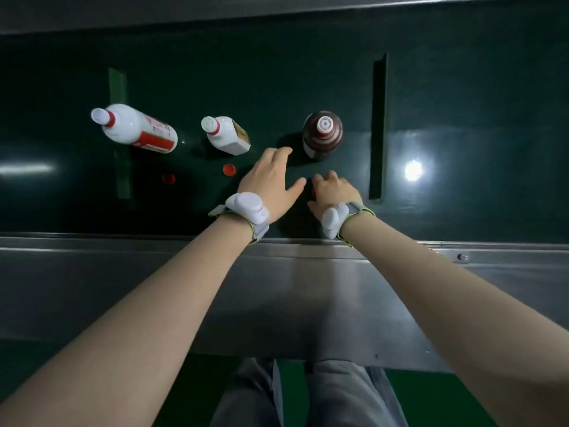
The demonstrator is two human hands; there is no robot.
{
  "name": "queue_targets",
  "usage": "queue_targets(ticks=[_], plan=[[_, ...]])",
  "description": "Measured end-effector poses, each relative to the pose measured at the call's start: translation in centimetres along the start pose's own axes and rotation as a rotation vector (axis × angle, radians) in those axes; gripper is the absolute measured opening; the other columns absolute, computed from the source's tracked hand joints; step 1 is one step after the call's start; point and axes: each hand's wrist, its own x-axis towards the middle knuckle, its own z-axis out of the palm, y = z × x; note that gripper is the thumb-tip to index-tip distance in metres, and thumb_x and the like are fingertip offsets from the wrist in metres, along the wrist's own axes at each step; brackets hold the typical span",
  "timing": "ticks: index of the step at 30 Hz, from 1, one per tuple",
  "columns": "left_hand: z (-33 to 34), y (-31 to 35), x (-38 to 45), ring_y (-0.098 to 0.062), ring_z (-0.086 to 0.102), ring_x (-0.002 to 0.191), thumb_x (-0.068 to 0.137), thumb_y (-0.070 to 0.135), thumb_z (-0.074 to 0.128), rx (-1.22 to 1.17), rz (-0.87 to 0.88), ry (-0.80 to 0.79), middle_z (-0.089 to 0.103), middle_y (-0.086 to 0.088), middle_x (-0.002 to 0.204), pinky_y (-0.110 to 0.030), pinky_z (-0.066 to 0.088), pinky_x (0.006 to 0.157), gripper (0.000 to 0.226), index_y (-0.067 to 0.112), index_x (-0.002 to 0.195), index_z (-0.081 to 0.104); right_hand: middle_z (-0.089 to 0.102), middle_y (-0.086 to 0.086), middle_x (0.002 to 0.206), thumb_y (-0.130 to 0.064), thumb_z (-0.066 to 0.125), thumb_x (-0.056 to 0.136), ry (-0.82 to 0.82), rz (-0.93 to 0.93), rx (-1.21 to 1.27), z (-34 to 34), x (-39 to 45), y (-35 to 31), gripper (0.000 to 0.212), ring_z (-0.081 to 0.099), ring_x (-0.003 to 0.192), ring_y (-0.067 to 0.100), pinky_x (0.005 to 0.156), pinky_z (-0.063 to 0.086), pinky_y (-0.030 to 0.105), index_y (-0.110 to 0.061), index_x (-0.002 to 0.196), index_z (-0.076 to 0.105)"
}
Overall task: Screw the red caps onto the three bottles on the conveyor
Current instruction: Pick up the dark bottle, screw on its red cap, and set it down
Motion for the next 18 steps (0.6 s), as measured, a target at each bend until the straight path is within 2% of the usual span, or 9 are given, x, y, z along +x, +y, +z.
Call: queue_targets(ticks=[2,7,10,12,15,18], plan=[[1.0,0.0,0.4,-0.029,0.057,0.134,0.099,0.046,0.069,-0.048,-0.029,0.019,0.049,-0.008,0.155,-0.044,0.056,0.092,0.072,0.015,0.159,0.042,0.051,0.015,0.13,-0.028,0.065,0.097,-0.029,0.017,-0.035,0.6,0.6,0.3,0.042,0.056,0.119,0.04,0.073,0.045,0.044,-0.014,0.134,0.051],[2.4,0.9,1.4,-0.029,0.053,0.141,0.094,0.045,0.077,-0.143,-0.052,0.053,0.042,-0.011,0.161,-0.044,0.055,0.099,0.089,0.012,0.164,0.032,0.05,0.014,0.127,-0.016,0.056,0.101,0.014,-0.006,-0.104,2.1,1.5,1.2,0.039,0.056,0.114,0.038,0.068,0.046,0.043,-0.013,0.139,0.048],[2.6,1.6,2.6,-0.032,0.048,0.146,0.09,0.046,0.082,-0.195,-0.064,0.085,0.035,-0.011,0.166,-0.041,0.052,0.101,0.099,0.013,0.166,0.028,0.054,0.014,0.128,-0.018,0.054,0.101,0.046,-0.008,-0.073,1.8,1.4,1.4,0.044,0.056,0.116,0.037,0.074,0.051,0.045,-0.011,0.144,0.045],[2.7,2.1,3.5,-0.032,0.047,0.146,0.087,0.044,0.085,-0.236,-0.058,0.106,0.035,-0.01,0.166,-0.04,0.051,0.103,0.1,0.014,0.165,0.029,0.055,0.013,0.128,-0.021,0.054,0.101,0.09,0.005,-0.011,1.4,1.0,1.6,0.045,0.056,0.117,0.036,0.077,0.052,0.044,-0.01,0.143,0.045],[3.0,2.8,4.9,-0.033,0.047,0.147,0.084,0.039,0.088,-0.296,-0.074,0.114,0.038,-0.009,0.165,-0.041,0.047,0.109,0.1,0.018,0.164,0.032,0.059,0.012,0.124,-0.019,0.054,0.099,0.152,0.015,0.065,0.1,-0.1,2.3,0.043,0.059,0.112,0.036,0.072,0.045,0.04,-0.012,0.141,0.047],[3.3,3.6,6.3,-0.036,0.043,0.148,0.081,0.033,0.092,-0.33,-0.11,0.096,0.037,-0.009,0.166,-0.043,0.042,0.114,0.105,0.021,0.166,0.03,0.061,0.012,0.119,-0.016,0.053,0.099,0.216,0.01,0.077,-1.6,-1.7,3.2,0.034,0.062,0.107,0.037,0.07,0.049,0.041,-0.012,0.134,0.052]])
